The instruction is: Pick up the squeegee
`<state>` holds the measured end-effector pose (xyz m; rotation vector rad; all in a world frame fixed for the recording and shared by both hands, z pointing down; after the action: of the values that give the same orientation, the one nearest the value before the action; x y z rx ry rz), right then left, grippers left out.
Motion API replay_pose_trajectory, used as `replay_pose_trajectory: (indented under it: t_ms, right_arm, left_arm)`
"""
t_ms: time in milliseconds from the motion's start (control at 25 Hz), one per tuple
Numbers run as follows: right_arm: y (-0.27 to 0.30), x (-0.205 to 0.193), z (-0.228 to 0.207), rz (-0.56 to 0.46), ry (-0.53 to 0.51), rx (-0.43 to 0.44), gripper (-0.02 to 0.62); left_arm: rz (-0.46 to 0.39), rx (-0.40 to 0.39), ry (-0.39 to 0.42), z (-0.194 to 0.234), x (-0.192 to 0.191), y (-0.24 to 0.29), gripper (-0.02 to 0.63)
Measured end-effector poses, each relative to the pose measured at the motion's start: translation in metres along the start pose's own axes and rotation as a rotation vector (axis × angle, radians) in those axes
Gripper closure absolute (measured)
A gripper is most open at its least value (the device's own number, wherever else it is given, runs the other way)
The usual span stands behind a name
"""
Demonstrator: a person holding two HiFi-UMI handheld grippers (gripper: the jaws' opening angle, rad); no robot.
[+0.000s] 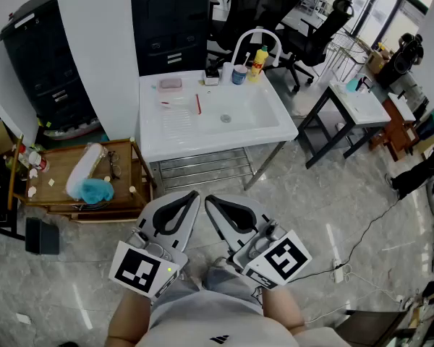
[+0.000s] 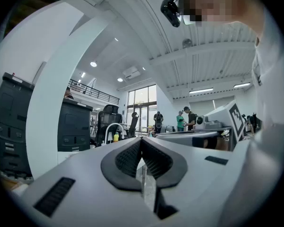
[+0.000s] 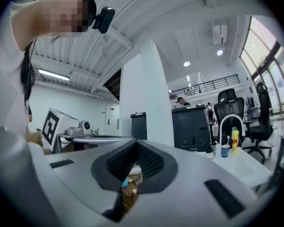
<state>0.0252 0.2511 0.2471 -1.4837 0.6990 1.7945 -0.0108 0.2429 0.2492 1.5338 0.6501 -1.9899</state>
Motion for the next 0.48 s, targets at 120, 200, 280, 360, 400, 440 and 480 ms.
replay_pose_trajectory:
  t_ms: [120,200,280,360,400,440,480]
  right_arm:
    - [0.0,-0.001,0.0,0.002,-0.003,0.009,0.588]
    - [-0.001,-0.002,-0.001,0.003,-0.005,0.014,0.588]
    - [-0.002,-0.003,-0.003,0.003,-0.007,0.016,0.588]
    - [-0.002,-0.004,-0.008,0.003,-0.008,0.02,0.588]
    - [-0.002,-0.005,-0.01,0.003,-0.008,0.021,0.588]
    - [-0.002,-0.005,-0.012,0.003,-0.007,0.023,0.588]
    - [-0.003,-0.006,-0.014,0.004,-0.006,0.025,0.588]
  left_arm:
    - [-0.005,0.006,-0.007,0.0,-0.002,0.003,0.594]
    - [-0.007,0.009,-0.011,0.0,-0.003,0.004,0.594]
    - [-0.011,0.01,-0.009,0.0,-0.003,0.007,0.594]
    - [-0.013,0.013,-0.007,0.001,-0.003,0.011,0.594]
    - [-0.012,0.015,-0.008,0.001,-0.003,0.013,0.594]
    - [-0.009,0.017,-0.009,0.001,-0.004,0.016,0.594]
    - [-0.007,0.019,-0.011,0.0,-0.004,0.018,0.594]
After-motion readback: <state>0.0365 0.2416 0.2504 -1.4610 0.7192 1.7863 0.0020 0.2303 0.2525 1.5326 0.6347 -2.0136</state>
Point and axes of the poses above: the fingertips, and each gripper's own axes: y forward along the fingers, z to its left, x out of its top, the point moved 1 cm from there along -y, backward along the fingers, and after that the axes turned 12 degrees about -y, right-handed, at the moved point
